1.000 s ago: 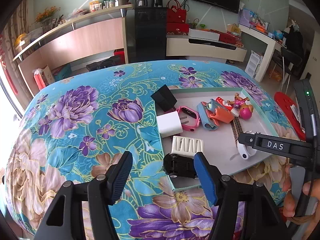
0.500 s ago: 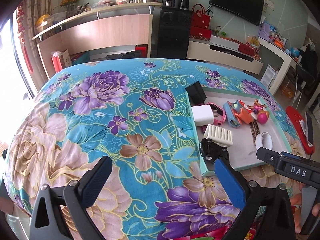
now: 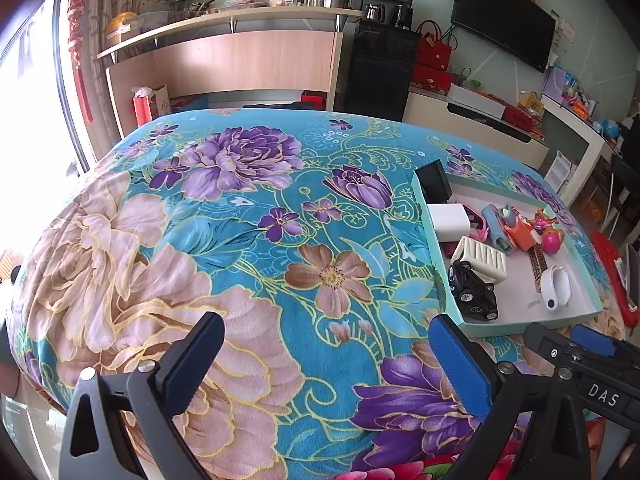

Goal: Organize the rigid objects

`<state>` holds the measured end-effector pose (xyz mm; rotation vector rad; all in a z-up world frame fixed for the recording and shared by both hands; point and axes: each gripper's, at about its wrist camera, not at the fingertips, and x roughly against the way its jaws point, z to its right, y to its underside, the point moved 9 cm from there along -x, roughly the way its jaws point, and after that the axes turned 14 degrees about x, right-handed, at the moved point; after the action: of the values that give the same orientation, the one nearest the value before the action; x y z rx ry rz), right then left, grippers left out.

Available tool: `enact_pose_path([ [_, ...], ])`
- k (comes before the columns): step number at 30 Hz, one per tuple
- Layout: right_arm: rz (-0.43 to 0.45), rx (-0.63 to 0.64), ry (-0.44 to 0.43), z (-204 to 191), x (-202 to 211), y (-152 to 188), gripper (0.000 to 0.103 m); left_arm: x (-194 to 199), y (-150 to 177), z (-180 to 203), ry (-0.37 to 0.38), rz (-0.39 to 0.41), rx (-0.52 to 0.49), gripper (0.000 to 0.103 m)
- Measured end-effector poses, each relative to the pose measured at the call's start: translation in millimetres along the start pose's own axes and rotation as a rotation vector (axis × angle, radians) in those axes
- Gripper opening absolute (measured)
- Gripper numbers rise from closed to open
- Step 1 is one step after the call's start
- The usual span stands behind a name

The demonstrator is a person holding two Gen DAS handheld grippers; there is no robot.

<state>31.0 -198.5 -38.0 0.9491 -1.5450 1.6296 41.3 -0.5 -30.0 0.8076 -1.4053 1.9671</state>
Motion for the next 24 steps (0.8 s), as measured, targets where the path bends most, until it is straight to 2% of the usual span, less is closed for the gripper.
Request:
enact_pose_path([
  [4, 0.039, -0.016, 0.012, -3.0, 1.3, -0.1, 0.088, -2.6, 6.9, -2.3, -0.021, 0.001, -0.013, 0.103],
  [8, 0.080, -0.030, 0.034, -4.3, 1.4, -0.3, 0.088, -7.4, 12.1, -10.1, -0.074, 0.013, -0.008, 0.103],
  [12, 0.100, -0.016, 0.055, -6.8, -1.6, 2.9, 0.088, -8.0, 13.0, -13.7, -0.079, 0.016, 0.005, 0.103],
  [24, 0.088, -0.034, 0.079, -2.5, -8.1, 10.1, 0.088, -15.9, 19.2, -16.3, -0.124, -0.005, -0.008, 0.103],
])
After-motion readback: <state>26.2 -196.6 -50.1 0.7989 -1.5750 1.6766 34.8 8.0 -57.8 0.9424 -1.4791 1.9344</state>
